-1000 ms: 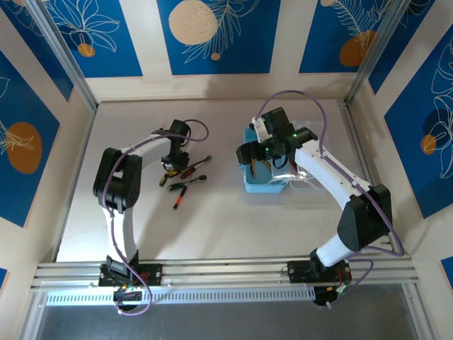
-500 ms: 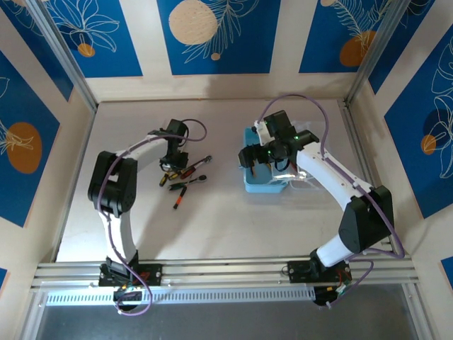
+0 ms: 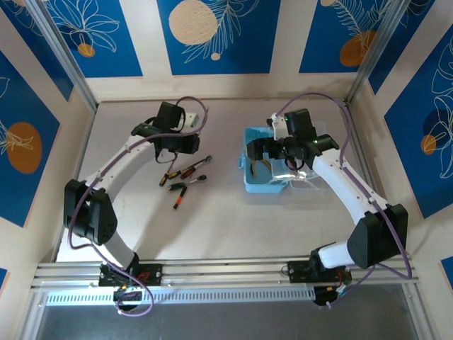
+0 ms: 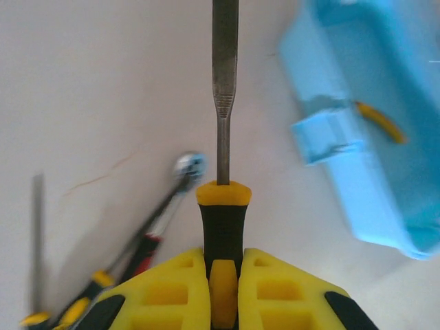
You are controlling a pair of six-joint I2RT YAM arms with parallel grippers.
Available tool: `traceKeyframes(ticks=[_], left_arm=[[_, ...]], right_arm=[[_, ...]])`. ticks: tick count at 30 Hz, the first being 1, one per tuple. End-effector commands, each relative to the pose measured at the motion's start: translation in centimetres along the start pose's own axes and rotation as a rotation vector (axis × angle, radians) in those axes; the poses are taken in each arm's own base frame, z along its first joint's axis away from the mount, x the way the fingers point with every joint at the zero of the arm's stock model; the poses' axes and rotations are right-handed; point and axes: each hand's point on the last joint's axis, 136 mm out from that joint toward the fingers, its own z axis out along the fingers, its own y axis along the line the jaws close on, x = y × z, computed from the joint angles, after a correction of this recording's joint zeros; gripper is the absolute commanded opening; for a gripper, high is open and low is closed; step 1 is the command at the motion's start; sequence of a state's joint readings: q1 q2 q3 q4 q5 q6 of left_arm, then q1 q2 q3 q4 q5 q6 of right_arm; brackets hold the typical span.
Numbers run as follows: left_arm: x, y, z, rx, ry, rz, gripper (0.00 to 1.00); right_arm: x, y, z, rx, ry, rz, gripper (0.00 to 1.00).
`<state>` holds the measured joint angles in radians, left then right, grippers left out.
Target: Pack the tool kit
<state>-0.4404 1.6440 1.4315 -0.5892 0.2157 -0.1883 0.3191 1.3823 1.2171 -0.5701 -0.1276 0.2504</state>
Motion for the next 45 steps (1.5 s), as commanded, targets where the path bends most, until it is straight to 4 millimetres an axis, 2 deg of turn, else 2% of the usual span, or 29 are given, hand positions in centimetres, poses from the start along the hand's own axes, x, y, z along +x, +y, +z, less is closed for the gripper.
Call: traceKeyframes(ticks=[1, 4, 8, 15, 23, 26, 31, 34, 35, 38, 40, 42, 45], left_arm=[[-2.3, -6.7, -1.4, 0.268, -0.084, 0.013, 0.00], [-2.9, -10.7, -1.6, 0.412, -0.118, 0.055, 0.00], [-3.3, -14.0, -1.7, 0.543, -0.139, 0.078, 0.00], [-3.1, -16.6, -1.5, 0.618, -0.136, 0.111, 0.00], [-2.5, -18.5, -0.5, 0.656, -0.106, 0.116, 0.00], [-2.6, -19.0, -0.5, 0.665, -0.106, 0.123, 0.00], [-2.7, -19.3, -0.8, 0.661, -0.106, 0.140, 0.00], [-2.6, -18.8, -0.4, 0.629, -0.095, 0.142, 0.00], [-2.5, -18.6, -0.2, 0.617, -0.092, 0.147, 0.07], [-2.2, -17.2, 0.6, 0.542, -0.076, 0.154, 0.51], [-1.9, -15.3, 1.1, 0.457, -0.054, 0.158, 0.72], [-1.8, -12.1, 1.3, 0.334, -0.036, 0.146, 0.86], [-1.6, -5.9, 1.3, 0.117, -0.002, 0.097, 0.96]], right_arm=[[-1.8, 2.0, -1.7, -0.141, -0.086, 0.051, 0.99], [-3.2, 2.6, -2.6, -0.221, -0.151, 0.086, 0.99], [-4.5, 3.1, -3.5, -0.335, -0.211, 0.125, 1.00], [-5.7, 2.7, -3.6, -0.402, -0.254, 0.167, 0.96], [-6.6, 3.4, -2.5, -0.450, -0.250, 0.171, 0.82], [-6.6, 3.3, -1.6, -0.425, -0.230, 0.185, 0.69], [-6.6, 2.9, -0.6, -0.397, -0.227, 0.209, 0.29], [-6.7, 2.8, -0.6, -0.386, -0.229, 0.210, 0.04], [-6.7, 2.7, -0.7, -0.378, -0.229, 0.207, 0.00], [-6.7, 1.8, -1.4, -0.338, -0.226, 0.191, 0.00], [-6.6, 0.5, -2.1, -0.286, -0.221, 0.176, 0.00], [-6.2, -1.7, -3.0, -0.203, -0.198, 0.168, 0.00], [-5.1, -6.0, -3.9, -0.020, -0.139, 0.175, 0.00]])
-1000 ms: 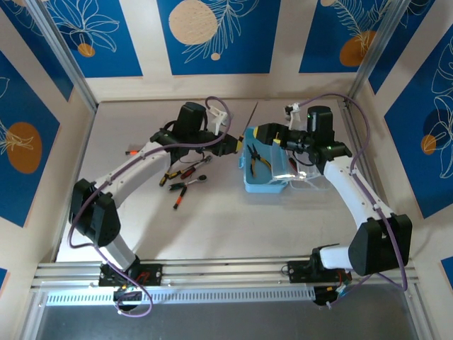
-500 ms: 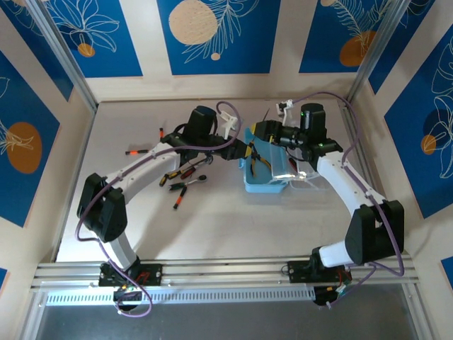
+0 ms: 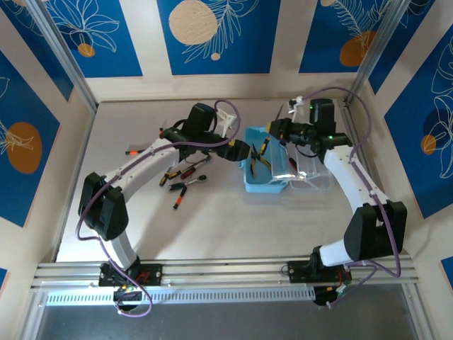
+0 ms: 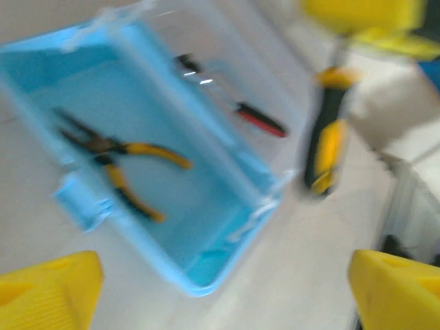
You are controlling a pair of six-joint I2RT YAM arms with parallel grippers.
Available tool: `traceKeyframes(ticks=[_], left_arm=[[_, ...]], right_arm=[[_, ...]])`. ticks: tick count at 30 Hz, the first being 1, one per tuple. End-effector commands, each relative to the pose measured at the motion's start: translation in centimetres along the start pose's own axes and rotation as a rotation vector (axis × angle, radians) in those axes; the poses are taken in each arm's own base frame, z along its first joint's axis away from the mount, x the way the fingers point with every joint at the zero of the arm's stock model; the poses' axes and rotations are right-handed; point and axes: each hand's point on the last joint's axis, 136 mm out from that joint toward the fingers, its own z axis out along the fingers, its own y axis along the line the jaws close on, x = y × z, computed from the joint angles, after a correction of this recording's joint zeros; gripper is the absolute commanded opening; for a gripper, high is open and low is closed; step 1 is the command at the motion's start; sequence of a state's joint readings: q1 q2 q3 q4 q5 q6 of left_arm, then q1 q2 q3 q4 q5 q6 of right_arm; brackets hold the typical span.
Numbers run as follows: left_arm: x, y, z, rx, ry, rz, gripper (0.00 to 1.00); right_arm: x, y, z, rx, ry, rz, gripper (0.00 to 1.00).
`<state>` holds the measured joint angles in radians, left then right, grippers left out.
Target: Pack the tool kit
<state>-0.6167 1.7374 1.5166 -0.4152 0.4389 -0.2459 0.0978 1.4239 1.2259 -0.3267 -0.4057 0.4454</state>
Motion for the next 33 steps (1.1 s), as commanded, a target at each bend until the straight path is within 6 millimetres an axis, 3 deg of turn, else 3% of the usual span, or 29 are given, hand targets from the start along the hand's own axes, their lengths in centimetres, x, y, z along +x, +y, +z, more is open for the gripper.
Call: traceKeyframes(ticks=[1, 6, 12, 20, 26, 33], left_arm=[[1.3, 7.5, -3.5, -0.301, 0.069, -0.042, 1.00], [4.1, 16.1, -7.5, -0.622, 0.162, -0.088, 1.00], [6.6, 22.9, -11.1, -0.875, 0.269, -0.102, 1.00], [8.1, 27.6, -14.4, -0.977, 0.312, -0.148, 1.00], [8.4, 28.7, -15.6, -1.001, 0.314, -0.159, 1.00], [9.2, 30.1, -16.4, -1.021, 0.331, -0.175, 1.00]], right_arm=[[0.6, -4.3, -2.8, 0.234, 0.068, -0.048, 0.00], [0.7, -10.3, -5.1, 0.516, 0.123, -0.033, 0.00], [1.4, -14.7, -5.3, 0.692, 0.220, -0.012, 0.00], [1.5, -17.2, -5.2, 0.808, 0.278, -0.041, 0.00], [1.1, -17.5, -5.0, 0.837, 0.302, -0.071, 0.00], [1.7, -17.7, -4.1, 0.818, 0.338, -0.068, 0.29]])
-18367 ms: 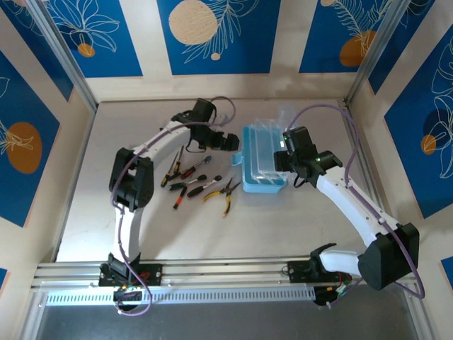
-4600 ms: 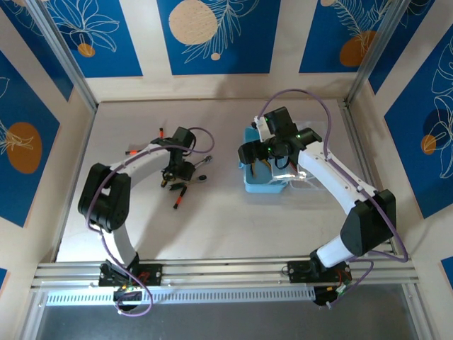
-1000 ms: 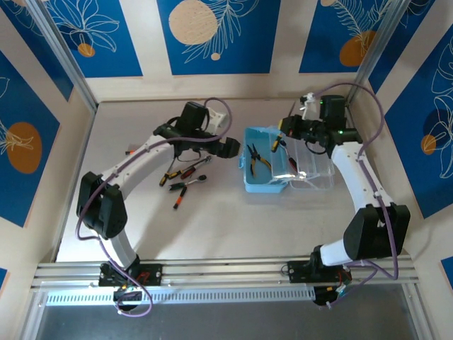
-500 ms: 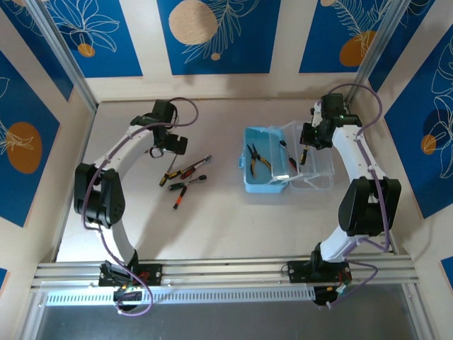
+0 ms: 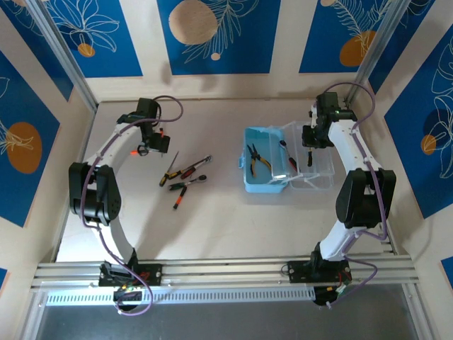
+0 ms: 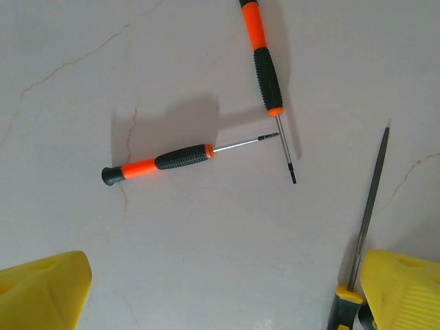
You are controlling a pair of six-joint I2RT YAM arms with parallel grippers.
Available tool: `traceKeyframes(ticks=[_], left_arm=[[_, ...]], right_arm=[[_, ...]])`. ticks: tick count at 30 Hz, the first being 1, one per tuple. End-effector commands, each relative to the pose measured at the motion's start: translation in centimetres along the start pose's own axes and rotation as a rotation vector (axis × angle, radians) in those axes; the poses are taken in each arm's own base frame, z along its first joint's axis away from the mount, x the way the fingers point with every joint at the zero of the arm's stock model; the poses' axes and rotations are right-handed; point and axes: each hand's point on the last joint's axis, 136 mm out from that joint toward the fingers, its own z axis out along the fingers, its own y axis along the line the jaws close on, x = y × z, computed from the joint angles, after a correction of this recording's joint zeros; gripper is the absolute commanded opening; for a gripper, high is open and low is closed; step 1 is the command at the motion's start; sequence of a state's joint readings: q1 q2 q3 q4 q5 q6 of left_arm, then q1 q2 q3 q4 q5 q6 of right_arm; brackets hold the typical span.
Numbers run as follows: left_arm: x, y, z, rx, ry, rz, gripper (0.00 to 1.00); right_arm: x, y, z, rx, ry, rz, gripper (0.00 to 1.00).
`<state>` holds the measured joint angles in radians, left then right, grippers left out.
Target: Pack the tool kit
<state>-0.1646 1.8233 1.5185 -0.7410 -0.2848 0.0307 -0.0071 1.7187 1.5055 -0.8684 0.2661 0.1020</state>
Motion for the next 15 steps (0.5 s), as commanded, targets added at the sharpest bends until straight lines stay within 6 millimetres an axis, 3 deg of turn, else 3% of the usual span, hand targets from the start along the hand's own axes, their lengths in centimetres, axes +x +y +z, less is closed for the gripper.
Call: traceKeyframes(ticks=[1, 5, 9, 10, 14, 15], left_arm=[[0.9, 1.0, 1.0, -0.023, 0.037, 0.008, 1.00], [1.2, 1.3, 1.4, -0.024, 0.041, -0.001, 1.00], [1.9, 2.9, 2.4, -0.069, 0.056, -0.014, 1.00], [2.0, 3.4, 2.9, -0.076, 0.057, -0.023, 1.00], [2.4, 5.1, 4.8, -0.085, 0.075, -0.047, 1.00], [2.4, 5.2, 5.2, -0.083, 0.076, -0.051, 1.00]], right_arm=[[-0.1, 0.4, -0.3, -0.005, 0.010, -0.016, 0.30], [-0.3, 0.4, -0.8, -0.005, 0.000, -0.013, 0.33], [-0.6, 1.0, -2.8, -0.022, -0.038, -0.020, 0.41], [-0.6, 1.3, -3.3, -0.029, -0.050, -0.027, 0.45], [-0.5, 3.4, -6.0, -0.113, -0.098, -0.055, 0.82], [-0.4, 3.8, -6.4, -0.128, -0.109, -0.061, 0.88]])
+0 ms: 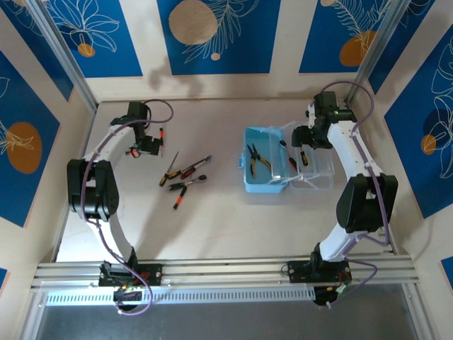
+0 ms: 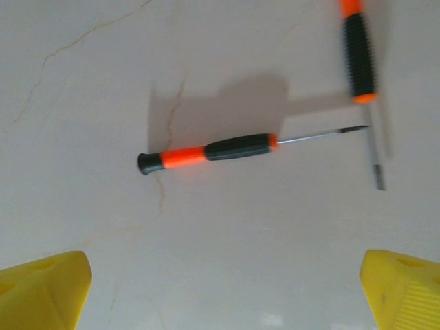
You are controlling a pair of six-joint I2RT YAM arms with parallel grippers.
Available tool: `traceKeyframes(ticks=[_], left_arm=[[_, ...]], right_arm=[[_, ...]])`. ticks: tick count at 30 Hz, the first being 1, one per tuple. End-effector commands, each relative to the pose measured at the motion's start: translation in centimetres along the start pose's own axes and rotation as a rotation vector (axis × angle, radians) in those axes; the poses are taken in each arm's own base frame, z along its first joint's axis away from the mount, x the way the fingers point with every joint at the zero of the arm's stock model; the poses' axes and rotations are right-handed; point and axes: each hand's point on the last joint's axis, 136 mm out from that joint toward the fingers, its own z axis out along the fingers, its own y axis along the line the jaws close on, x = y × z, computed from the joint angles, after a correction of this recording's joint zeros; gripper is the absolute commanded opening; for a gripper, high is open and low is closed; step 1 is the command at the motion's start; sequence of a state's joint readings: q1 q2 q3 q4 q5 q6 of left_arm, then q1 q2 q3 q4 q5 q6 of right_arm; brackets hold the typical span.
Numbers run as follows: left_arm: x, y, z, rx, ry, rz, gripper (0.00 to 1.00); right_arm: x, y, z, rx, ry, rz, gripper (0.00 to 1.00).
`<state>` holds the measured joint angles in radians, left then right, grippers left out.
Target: Pack the tool kit
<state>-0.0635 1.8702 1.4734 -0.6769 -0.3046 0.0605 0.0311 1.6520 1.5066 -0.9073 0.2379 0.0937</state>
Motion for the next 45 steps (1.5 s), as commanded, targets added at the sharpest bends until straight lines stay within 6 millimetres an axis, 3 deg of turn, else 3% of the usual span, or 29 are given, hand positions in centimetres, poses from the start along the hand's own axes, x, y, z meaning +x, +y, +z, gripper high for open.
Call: traceKeyframes(ticks=[1, 4, 10, 12, 18, 28, 32, 35, 45], left_arm=[[0.3, 1.2, 2.2, -0.021, 0.018, 0.006, 1.00], [-0.2, 1.2, 3.5, -0.031, 0.016, 0.030, 1.00], [-1.3, 0.6, 6.2, -0.022, -0.006, 0.178, 0.96], [-1.3, -0.4, 6.7, 0.024, -0.023, 0.259, 0.92], [-2.0, -0.9, 7.6, 0.031, -0.064, 0.380, 0.90], [-0.2, -2.9, 10.0, 0.154, 0.074, 0.498, 0.76], [0.3, -3.6, 10.1, 0.197, 0.094, 0.491, 0.62], [0.9, -3.7, 10.3, 0.208, 0.130, 0.488, 0.37], [2.3, -3.5, 10.4, 0.211, 0.192, 0.437, 0.16]], right_arm=[[-0.9, 2.4, -4.1, -0.092, -0.093, -0.026, 0.92], [-0.5, 3.2, -4.5, -0.114, -0.096, -0.039, 0.98], [0.3, 3.8, -4.1, -0.115, -0.072, -0.053, 1.00], [0.4, 3.8, -4.1, -0.116, -0.070, -0.052, 1.00], [0.4, 4.1, -4.5, -0.123, -0.076, -0.052, 1.00], [0.1, 3.9, -5.4, -0.109, -0.095, -0.063, 1.00], [-0.1, 3.9, -5.6, -0.107, -0.101, -0.064, 1.00], [-0.2, 3.9, -5.7, -0.106, -0.106, -0.066, 1.00], [-0.3, 4.0, -5.7, -0.108, -0.110, -0.071, 1.00]])
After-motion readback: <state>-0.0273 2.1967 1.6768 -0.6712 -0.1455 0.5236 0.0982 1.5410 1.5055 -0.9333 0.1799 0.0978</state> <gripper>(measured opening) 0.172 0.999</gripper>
